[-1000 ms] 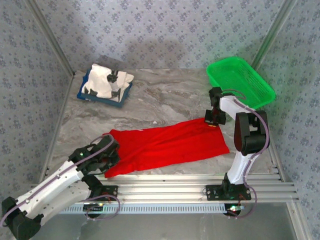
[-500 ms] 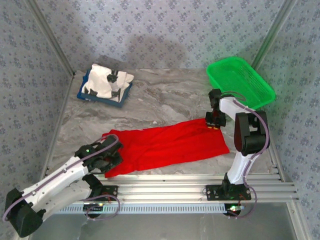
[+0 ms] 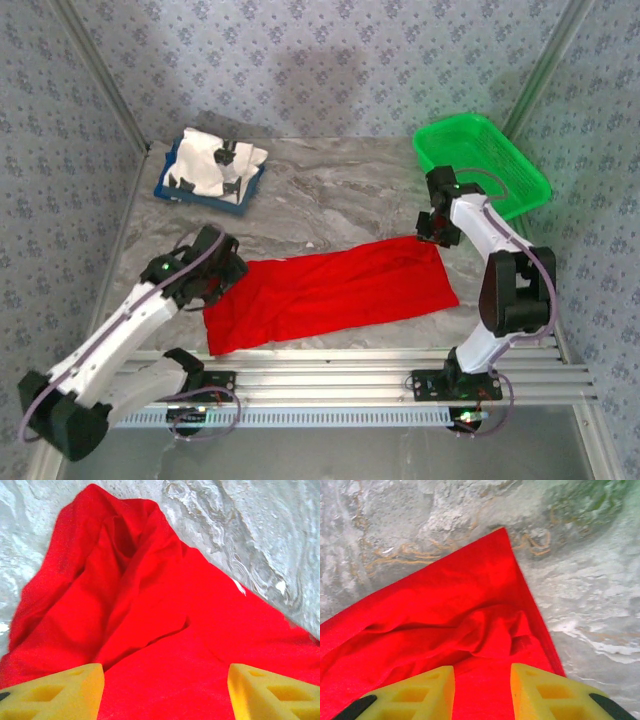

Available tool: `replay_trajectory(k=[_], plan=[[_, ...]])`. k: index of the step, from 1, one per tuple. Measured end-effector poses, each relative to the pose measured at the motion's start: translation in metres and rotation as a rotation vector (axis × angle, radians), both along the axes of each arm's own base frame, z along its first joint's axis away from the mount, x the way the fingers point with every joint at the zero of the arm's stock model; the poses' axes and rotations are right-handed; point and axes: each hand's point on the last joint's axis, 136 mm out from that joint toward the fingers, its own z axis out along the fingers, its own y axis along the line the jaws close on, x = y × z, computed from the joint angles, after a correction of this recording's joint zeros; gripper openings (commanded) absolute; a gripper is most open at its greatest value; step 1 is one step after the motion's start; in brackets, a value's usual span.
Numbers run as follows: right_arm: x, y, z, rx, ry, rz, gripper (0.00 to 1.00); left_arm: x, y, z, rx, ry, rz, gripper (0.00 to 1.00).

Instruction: Fold and stack the t-shirts

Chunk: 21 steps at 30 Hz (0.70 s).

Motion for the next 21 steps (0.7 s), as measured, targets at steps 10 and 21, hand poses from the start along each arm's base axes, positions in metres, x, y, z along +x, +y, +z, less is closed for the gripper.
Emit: replay_trajectory(k=[10,21], plan=[[-0.003,-0.009,-0.041,0.11,0.102,-0.11,0.35,0.039,-0.022,-0.045,-0.093,0.118,-0.044,0.42],[0.002,-0.014,-0.044,0.25,0.109,-0.267,0.38,0.018,-0.006,-0.095,-0.073,0.216,-0.012,0.38]])
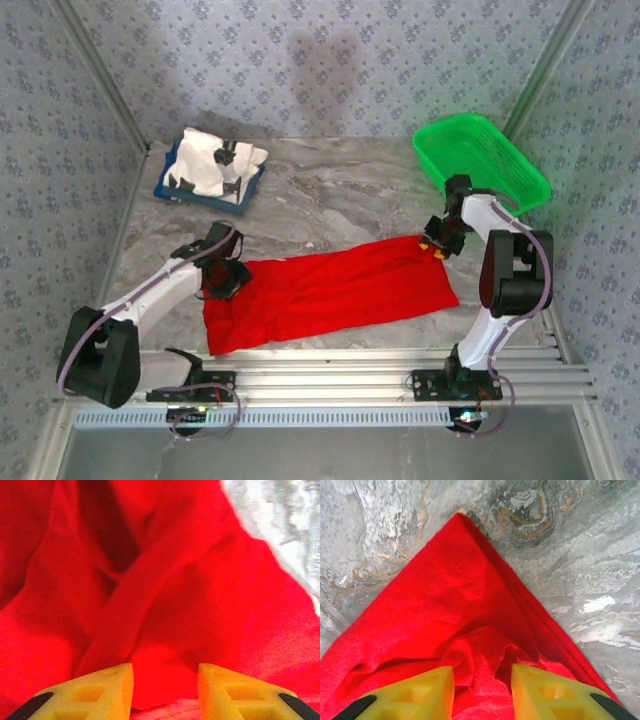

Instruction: Fold and stack the t-shirts

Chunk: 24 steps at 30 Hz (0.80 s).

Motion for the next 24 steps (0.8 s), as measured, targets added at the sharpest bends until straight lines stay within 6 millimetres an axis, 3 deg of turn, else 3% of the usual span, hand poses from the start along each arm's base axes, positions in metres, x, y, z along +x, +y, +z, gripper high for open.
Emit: replay_trajectory(k=[9,17,24], plan=[[-0.025,0.008,0.001,0.183,0.052,-0.203,0.4,-0.015,0.012,-0.024,0.017,0.042,0.024,0.36],[-0.008,0.013,0.003,0.266,0.014,-0.303,0.4,-0.012,0.015,-0.034,0.029,0.065,0.028,0.34],[0.002,0.007,-0.016,0.262,0.036,-0.351,0.35,-0.009,0.017,-0.036,0.022,0.064,0.022,0.34]])
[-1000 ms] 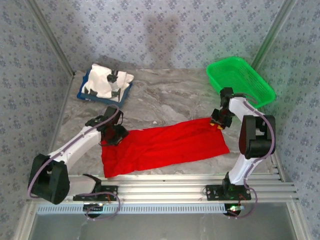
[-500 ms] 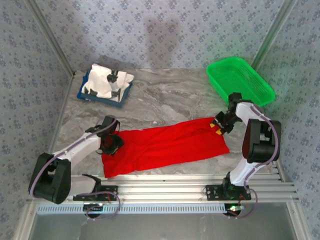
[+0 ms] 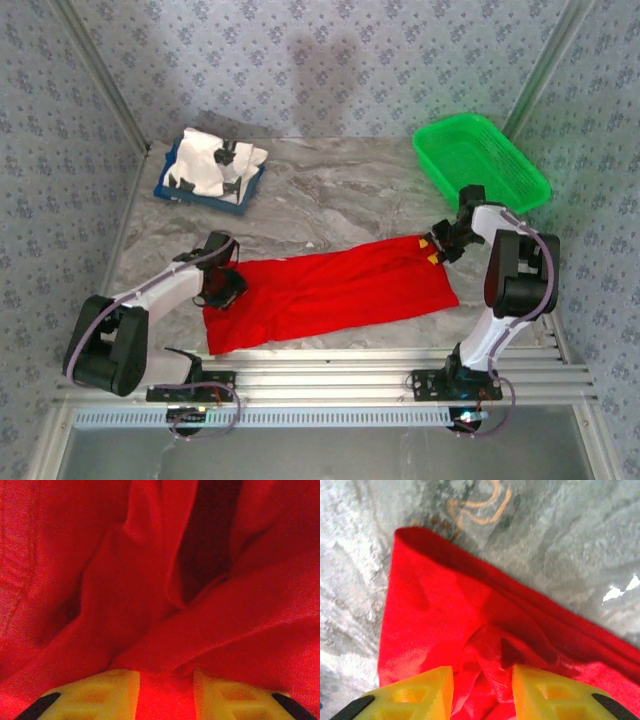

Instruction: Fold and stack the t-shirts

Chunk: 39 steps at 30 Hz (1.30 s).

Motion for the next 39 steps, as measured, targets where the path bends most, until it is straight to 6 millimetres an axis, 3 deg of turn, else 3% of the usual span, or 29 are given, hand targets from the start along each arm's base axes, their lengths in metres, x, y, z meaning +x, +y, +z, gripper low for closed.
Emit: replay_trajectory(k=[3,9,16,24,29,34,39], plan=[[-0.001,-0.003,-0.009,-0.012,0.021,-0.005,0.29,0.002,0.0,0.0,-0.009,-0.005,0.003,0.33],[-0.001,-0.009,-0.01,-0.053,0.022,0.002,0.0,0.007,0.0,-0.002,-0.015,-0.002,0.007,0.32],[-0.009,-0.016,-0.009,-0.11,0.036,0.065,0.0,0.01,0.005,-0.002,-0.029,0.005,0.028,0.31],[-0.014,-0.026,0.012,-0.205,-0.007,0.18,0.0,0.017,0.013,-0.003,-0.035,0.01,0.044,0.3],[-0.013,-0.022,0.018,-0.247,-0.03,0.288,0.0,0.022,0.013,-0.003,-0.033,0.01,0.033,0.3],[-0.024,-0.014,0.026,-0.285,-0.037,0.384,0.0,0.023,0.014,-0.003,-0.032,0.011,0.03,0.3],[-0.052,-0.008,0.022,-0.314,0.003,0.447,0.0,0.023,0.014,-0.003,-0.039,0.012,0.028,0.3]])
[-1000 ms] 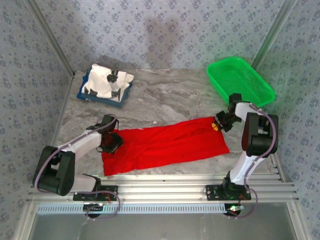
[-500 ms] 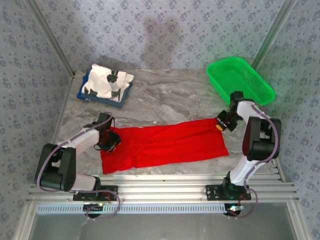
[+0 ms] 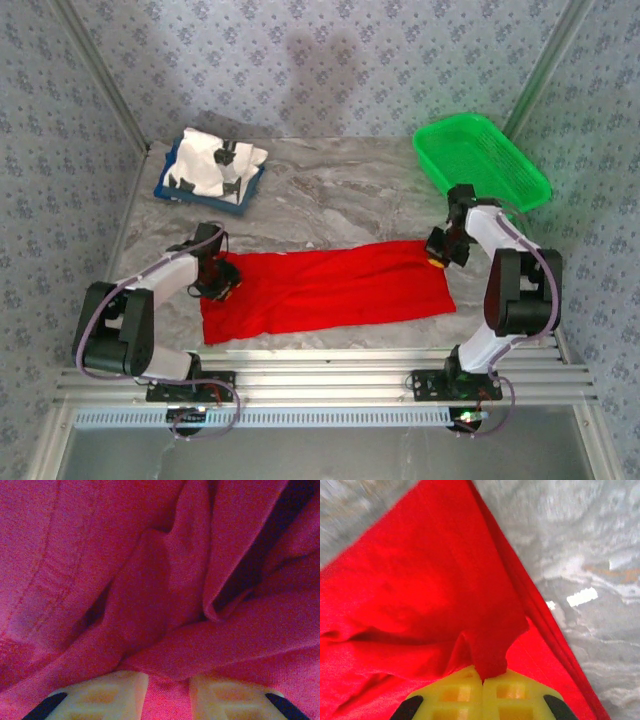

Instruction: Fold and stack the t-shirts

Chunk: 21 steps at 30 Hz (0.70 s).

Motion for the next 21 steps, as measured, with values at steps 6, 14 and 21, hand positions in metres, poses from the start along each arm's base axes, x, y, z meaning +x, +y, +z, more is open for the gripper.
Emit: replay_trajectory(k=[6,14,21], plan=[[-0.025,-0.009,-0.014,-0.072,0.082,0.004,0.0,0.004,0.004,0.0,-0.002,0.0,0.004,0.3],[-0.018,-0.023,-0.014,-0.142,0.077,-0.036,0.35,0.014,0.011,0.002,0.01,-0.008,-0.018,0.3],[-0.005,-0.015,0.007,-0.091,-0.02,-0.049,0.41,0.02,0.008,0.004,0.02,-0.028,-0.088,0.31]])
